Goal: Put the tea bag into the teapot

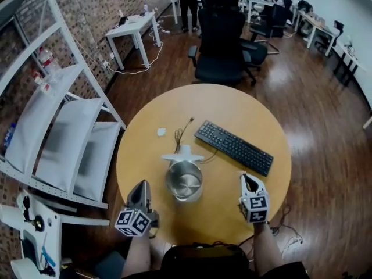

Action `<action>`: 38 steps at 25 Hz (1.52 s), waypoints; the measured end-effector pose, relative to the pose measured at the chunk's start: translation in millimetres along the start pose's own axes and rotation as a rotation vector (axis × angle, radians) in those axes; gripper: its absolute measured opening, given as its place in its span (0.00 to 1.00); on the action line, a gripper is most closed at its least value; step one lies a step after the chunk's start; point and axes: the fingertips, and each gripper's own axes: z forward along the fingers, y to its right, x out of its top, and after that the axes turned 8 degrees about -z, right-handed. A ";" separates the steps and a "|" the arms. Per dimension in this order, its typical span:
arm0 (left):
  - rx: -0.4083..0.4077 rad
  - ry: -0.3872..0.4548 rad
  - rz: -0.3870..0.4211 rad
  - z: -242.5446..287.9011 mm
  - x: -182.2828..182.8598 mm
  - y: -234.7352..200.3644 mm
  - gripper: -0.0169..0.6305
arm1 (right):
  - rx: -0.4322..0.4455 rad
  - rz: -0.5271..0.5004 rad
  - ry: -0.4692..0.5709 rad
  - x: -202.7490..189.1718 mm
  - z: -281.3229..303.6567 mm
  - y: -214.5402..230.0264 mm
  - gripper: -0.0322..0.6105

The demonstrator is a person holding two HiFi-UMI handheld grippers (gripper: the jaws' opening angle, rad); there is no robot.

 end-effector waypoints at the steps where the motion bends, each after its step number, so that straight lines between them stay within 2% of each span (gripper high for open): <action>1: -0.016 0.009 0.010 2.6 6.5 4.3 0.02 | -0.014 -0.001 0.021 9.1 -6.6 3.0 0.05; 6: -0.099 0.078 0.023 12.8 39.3 24.1 0.02 | -0.068 0.020 0.137 51.1 -33.4 18.2 0.05; 9: -0.142 0.091 0.070 3.4 47.8 40.3 0.02 | -0.080 0.045 0.214 67.5 -54.8 22.3 0.05; 12: -0.159 0.097 0.118 -4.9 56.6 50.0 0.02 | -0.098 0.074 0.306 89.9 -76.4 29.8 0.05; 17: -0.171 0.157 0.118 -11.6 74.3 49.3 0.02 | -0.123 0.114 0.417 120.2 -101.2 41.0 0.05; 22: -0.171 0.199 0.122 -15.6 78.0 54.4 0.02 | -0.123 0.143 0.456 122.9 -112.5 42.2 0.05; 29: -0.183 0.179 0.136 -20.7 71.2 60.6 0.02 | -0.131 0.180 0.454 119.0 -125.6 45.7 0.05; 38: -0.123 0.195 0.153 -37.6 75.5 45.3 0.02 | -0.058 0.167 0.455 129.3 -105.2 22.2 0.05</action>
